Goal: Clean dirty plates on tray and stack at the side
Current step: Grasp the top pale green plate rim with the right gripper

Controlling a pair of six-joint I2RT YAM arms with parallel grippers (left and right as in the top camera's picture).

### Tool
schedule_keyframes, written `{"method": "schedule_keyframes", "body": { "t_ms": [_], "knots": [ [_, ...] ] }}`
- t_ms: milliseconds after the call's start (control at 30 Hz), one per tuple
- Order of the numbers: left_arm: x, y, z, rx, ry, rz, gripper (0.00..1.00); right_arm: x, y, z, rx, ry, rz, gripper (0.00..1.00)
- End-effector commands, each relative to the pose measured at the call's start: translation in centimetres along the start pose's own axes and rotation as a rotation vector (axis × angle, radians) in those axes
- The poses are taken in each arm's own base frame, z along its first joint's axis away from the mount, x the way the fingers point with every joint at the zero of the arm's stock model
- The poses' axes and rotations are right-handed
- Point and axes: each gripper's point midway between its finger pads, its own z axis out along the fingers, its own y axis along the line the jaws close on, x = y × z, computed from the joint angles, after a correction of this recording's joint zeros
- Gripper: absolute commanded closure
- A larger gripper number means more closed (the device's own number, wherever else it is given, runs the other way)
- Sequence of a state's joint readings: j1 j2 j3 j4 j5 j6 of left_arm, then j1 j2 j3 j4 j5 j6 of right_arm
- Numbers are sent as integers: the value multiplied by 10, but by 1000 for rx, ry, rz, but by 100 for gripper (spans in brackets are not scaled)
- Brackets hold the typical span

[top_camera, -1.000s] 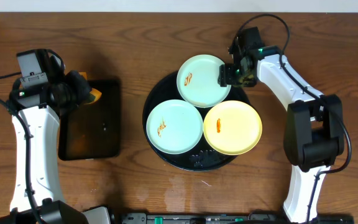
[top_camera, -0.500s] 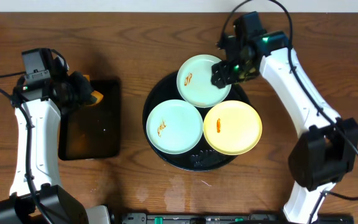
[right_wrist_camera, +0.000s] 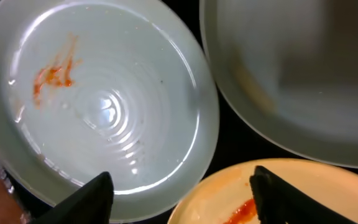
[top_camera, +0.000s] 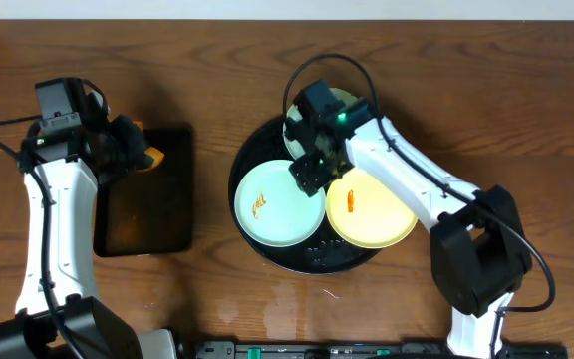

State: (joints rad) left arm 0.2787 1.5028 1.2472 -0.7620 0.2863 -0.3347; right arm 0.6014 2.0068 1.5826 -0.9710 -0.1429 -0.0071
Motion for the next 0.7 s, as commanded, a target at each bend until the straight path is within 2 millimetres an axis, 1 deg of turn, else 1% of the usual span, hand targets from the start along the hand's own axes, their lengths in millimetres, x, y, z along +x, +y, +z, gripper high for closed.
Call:
{"method": "schedule_keyframes", "body": {
  "t_ms": [0,67,233,300,333,400,467,567,667],
  "knots": [
    [-5,-1,-4,-4,-15,22,93,11,-6,15,48,29,52,38],
    [-5,-1,-4,-4,-15,19,93,13,-6,19,44,31,53,43],
    [-5,-1,-4,-4,-15,19,92,17,-2,29,18,27,78,51],
    [-5,-1,-4,-4,-15,19,93,18,-3,32,18,27,80,51],
    [-5,-1,-4,-4,-15,20,93,18,-3,33,19,23,79,50],
    [-5,-1,-4,-4,-15,20,93,13,-4,33,20,4,74,49],
    [-5,-1,-4,-4,-16,20,93,11,-2,33,13,-6,76,51],
    [-5,-1,-4,-4,-16,20,93,13,-3,41,13,12,78,53],
    [-5,-2,-4,-3,-17,20,92,19,-5,55,14,49,83,52]
  ]
}}
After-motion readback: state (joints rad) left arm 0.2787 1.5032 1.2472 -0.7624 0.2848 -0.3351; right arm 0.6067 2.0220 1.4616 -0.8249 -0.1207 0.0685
